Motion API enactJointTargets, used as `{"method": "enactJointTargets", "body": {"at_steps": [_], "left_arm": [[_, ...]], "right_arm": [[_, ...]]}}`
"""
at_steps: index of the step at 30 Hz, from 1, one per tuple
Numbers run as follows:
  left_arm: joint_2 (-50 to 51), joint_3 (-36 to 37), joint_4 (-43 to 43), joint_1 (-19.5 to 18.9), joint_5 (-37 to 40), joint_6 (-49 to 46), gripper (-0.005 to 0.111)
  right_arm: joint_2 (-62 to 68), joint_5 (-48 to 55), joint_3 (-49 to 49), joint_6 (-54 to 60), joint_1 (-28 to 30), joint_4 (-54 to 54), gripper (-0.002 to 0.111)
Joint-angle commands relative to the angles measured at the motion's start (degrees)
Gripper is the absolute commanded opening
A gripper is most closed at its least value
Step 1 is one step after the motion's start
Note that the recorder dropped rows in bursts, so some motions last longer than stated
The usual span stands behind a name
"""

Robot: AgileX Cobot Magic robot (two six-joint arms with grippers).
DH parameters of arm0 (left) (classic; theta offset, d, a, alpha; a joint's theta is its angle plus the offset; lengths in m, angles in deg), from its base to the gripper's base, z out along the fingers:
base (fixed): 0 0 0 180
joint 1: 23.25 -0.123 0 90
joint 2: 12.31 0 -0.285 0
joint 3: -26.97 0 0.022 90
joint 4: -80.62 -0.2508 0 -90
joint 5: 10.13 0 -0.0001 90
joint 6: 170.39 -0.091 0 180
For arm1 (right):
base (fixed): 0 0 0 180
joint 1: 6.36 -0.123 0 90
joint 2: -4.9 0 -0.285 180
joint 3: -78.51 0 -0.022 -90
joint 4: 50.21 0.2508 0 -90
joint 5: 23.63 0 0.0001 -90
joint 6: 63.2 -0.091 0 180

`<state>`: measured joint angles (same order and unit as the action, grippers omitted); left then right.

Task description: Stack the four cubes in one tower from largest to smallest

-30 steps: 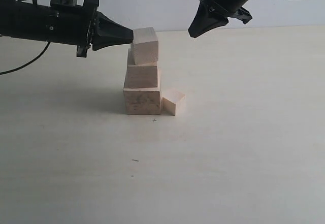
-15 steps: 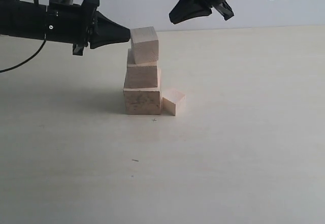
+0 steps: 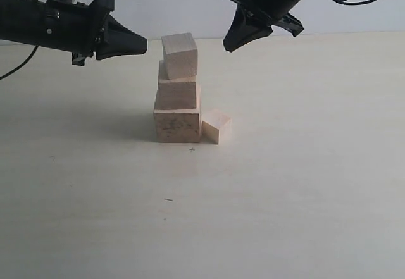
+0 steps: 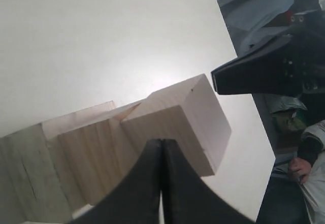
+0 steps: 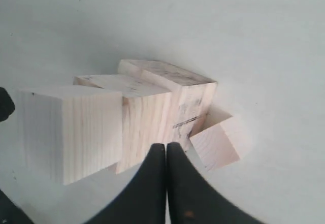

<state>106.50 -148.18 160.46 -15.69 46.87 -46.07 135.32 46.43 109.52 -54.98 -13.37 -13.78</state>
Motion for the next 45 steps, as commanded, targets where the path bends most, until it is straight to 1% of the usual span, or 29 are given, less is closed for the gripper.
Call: {"method": "enactJointTargets", "body": {"at_steps": [1,5,20,28,34,42,45], "left_arm": [[-0.36,-0.25,0.4,0.89,-0.71,-0.19,0.0],[-0.36,-0.25,0.55,2.21,-2.15,-0.44,0.0],[-0.36,-0.25,1.83,2.23,-2.52,-1.13,0.0],[-0.36,-0.25,1.72,2.23,-1.16,-1.02,0.0],[-0.36,-0.25,-1.98,2.23,-0.18,-0.1,0.0],[-0.36,-0.25,-2.23,2.23,0.46,0.33,0.0],[-0.36,-0.25,-2.32,3.13,0.45,0.33,0.0]], "right_arm": [[-0.54,-0.09,0.16,0.76,-1.71,0.49,0.0],[-0.34,-0.09,0.16,1.97,-3.73,0.59,0.0],[-0.34,-0.09,0.16,2.08,-6.96,2.51,0.0],[-0.34,-0.09,0.16,1.56,-6.99,1.97,0.0],[-0.34,-0.09,0.16,1.67,-6.99,1.97,0.0],[-0.34,-0.09,0.16,1.67,-6.99,2.08,0.0],[-0.34,-0.09,0.16,1.79,-6.99,2.19,0.0]]}}
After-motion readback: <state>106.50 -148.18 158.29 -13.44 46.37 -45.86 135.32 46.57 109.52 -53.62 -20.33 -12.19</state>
